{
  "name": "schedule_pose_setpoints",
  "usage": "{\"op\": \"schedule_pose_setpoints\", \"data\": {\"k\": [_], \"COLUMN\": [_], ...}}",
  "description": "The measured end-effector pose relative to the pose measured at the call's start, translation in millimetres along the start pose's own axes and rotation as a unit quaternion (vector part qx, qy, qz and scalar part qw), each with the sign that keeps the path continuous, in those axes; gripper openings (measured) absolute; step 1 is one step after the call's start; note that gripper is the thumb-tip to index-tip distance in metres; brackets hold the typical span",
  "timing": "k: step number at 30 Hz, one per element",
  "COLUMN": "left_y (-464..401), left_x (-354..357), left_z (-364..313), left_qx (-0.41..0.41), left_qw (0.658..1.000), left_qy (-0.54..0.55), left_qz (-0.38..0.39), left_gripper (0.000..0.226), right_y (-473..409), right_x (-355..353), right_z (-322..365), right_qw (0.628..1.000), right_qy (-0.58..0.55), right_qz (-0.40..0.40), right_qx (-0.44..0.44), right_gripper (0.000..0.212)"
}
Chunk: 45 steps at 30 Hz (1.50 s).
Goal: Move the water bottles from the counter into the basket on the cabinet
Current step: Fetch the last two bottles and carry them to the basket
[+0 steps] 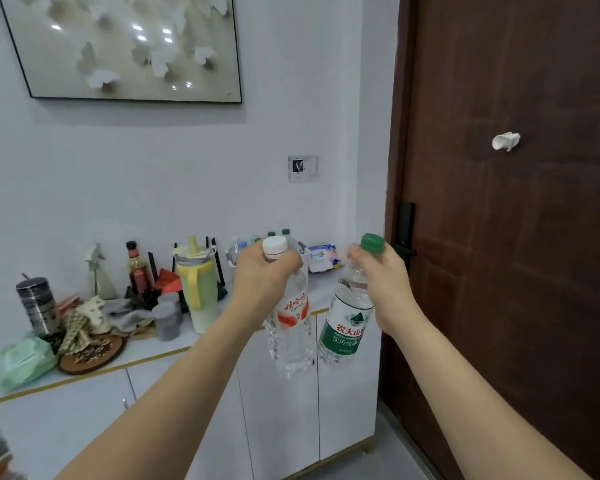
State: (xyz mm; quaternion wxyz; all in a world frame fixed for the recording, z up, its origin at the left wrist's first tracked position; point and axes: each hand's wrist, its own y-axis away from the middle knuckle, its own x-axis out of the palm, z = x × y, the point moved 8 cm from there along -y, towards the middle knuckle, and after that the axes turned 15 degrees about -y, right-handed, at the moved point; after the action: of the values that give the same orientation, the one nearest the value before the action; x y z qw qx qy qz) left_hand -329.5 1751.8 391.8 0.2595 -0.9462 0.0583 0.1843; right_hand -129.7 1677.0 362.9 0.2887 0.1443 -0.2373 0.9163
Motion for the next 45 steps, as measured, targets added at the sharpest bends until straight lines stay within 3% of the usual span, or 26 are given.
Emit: {"op": "schedule_pose_setpoints", "data": {"k": [4, 10, 20, 26, 32, 35, 45], "left_y": [-78, -186, -354, -433, -480, -496, -523], "left_x": [13, 12, 49, 97, 132, 154, 228], "left_z": [9, 28, 81, 118, 161, 191, 320], "left_qx": [0.016, 0.041, 0.082, 0.087, 0.059, 0.03, -0.049], "left_qw": [0.999, 0.988, 0.989, 0.959, 0.936, 0.93, 0.893], "left_qy": [-0.045, -0.128, -0.115, -0.205, -0.218, -0.224, -0.336], "left_qz": [-0.004, -0.071, 0.033, 0.177, 0.269, 0.291, 0.295], "left_gripper": [0.021, 0.026, 0.034, 0.04, 0.044, 0.038, 0.038], "right_y": [-77, -184, -330, -399, -451, -471, -509], "right_x": [24, 62, 118, 142, 152, 145, 115], "right_z": [-22, -63, -122, -171, -224, -258, -373], "right_qw": [1.0, 0.998, 0.996, 0.995, 0.992, 0.989, 0.96], "right_qy": [-0.008, 0.009, 0.056, 0.07, 0.079, 0.097, 0.203], "right_qz": [0.018, 0.055, 0.064, 0.067, 0.083, 0.091, 0.148], "right_qx": [0.001, -0.005, -0.022, 0.01, 0.045, 0.07, 0.122], "right_gripper": [0.009, 0.012, 0.008, 0.035, 0.012, 0.022, 0.025]}}
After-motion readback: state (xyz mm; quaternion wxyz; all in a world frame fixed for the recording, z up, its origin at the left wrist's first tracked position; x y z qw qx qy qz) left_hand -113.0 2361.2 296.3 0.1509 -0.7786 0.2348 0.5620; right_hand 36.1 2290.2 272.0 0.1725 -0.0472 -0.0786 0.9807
